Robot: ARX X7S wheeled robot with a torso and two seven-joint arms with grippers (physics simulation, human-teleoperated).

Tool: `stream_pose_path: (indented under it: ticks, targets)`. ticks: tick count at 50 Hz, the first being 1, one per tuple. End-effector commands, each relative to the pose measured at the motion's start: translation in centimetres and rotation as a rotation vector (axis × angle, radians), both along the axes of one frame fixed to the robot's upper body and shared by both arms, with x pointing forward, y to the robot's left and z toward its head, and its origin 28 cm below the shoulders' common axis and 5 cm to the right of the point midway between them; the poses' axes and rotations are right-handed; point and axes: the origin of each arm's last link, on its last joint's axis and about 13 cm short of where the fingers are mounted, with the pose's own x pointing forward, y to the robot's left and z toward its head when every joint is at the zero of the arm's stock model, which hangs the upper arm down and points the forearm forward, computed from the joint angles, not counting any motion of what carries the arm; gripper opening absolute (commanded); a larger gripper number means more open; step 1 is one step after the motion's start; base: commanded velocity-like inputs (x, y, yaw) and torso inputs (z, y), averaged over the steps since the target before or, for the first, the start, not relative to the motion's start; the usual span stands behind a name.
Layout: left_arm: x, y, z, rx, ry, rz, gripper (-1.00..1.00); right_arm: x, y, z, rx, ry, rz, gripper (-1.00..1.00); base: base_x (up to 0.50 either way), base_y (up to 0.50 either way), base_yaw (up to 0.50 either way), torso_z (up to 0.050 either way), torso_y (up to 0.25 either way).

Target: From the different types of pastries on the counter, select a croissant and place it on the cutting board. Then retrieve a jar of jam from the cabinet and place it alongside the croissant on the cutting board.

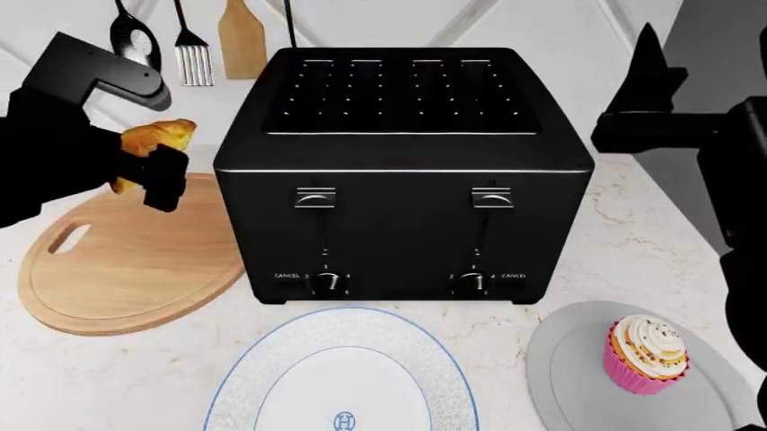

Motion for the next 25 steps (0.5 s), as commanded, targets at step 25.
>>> stream_pose_path:
  ticks: [25]
  targets:
    - [1.7, -0.1, -3.9, -0.090, 0.119, 0.020, -1.00, 0.1, -0.1, -0.3, 0.004, 0.007, -0.004, 1.00, 0.00, 0.00, 0.00, 0.000, 0.000]
